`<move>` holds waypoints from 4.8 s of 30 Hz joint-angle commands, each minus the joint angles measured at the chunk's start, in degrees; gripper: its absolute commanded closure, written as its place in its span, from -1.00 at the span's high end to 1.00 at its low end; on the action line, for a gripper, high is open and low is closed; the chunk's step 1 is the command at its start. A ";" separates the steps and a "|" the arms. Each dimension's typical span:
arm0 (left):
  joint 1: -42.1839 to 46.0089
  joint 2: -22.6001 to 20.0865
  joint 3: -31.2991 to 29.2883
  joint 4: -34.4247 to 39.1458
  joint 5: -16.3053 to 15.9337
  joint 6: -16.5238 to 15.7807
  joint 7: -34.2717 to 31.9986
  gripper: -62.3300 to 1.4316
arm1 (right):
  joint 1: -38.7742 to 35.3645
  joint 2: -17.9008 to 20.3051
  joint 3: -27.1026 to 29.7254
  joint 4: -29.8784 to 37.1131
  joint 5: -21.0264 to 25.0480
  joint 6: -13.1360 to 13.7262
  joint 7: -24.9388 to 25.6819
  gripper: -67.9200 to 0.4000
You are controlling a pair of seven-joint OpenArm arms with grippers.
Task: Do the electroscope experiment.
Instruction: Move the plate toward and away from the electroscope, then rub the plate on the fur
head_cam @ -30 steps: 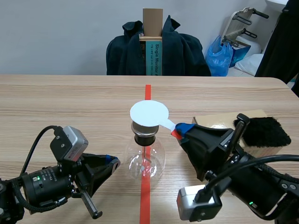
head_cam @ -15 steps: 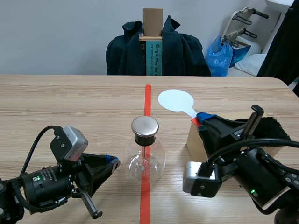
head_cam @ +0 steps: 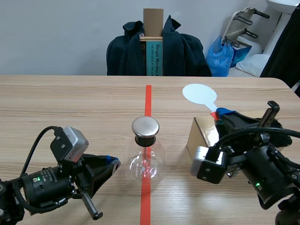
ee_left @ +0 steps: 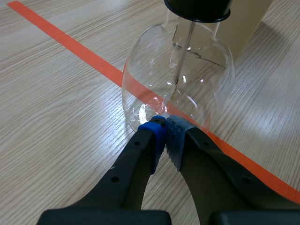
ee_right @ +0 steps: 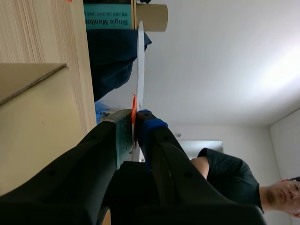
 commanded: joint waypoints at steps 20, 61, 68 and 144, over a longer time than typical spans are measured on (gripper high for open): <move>-0.33 0.13 -0.09 1.01 -0.55 -0.15 -0.79 -0.86 | -3.15 18.80 15.37 21.70 25.00 -13.66 -6.78 -0.96; 38.51 -11.78 -25.42 41.53 -0.48 1.18 -8.33 1.00 | -18.60 1.88 36.59 21.07 29.92 -7.72 18.67 -0.97; 40.15 -11.78 -27.08 42.60 -0.31 1.18 -7.65 1.00 | -17.18 -1.09 32.92 4.02 22.36 -4.04 22.60 -0.97; 40.13 -11.61 -27.28 42.64 -0.31 1.36 -7.74 1.00 | -8.68 -3.17 23.96 -14.58 8.72 -8.33 18.47 -0.97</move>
